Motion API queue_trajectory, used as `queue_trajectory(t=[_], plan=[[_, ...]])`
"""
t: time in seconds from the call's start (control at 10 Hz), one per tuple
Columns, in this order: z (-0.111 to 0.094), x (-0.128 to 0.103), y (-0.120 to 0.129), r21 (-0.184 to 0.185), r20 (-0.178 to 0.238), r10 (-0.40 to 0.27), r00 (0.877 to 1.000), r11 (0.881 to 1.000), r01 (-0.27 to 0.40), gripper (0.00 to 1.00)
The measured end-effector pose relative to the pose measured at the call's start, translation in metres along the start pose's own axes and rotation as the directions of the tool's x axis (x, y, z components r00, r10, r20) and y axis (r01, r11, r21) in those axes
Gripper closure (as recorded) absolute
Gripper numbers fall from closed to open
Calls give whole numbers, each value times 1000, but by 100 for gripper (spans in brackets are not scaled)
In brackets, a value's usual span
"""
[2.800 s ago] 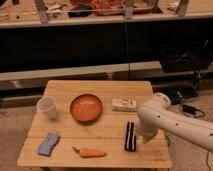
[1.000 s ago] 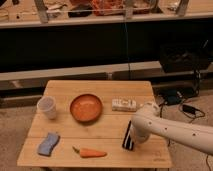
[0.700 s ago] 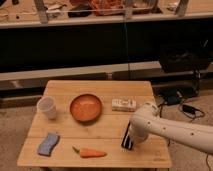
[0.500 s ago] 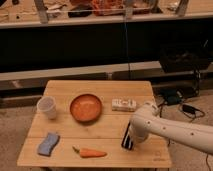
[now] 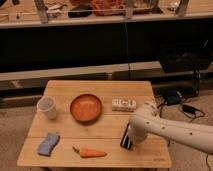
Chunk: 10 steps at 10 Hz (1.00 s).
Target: Push the eraser across the table
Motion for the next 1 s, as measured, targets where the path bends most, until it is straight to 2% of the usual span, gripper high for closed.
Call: queue_trajectory(t=[1.0], plan=[[0,-10,-11,15,10,-13,1000,1000,13,100]])
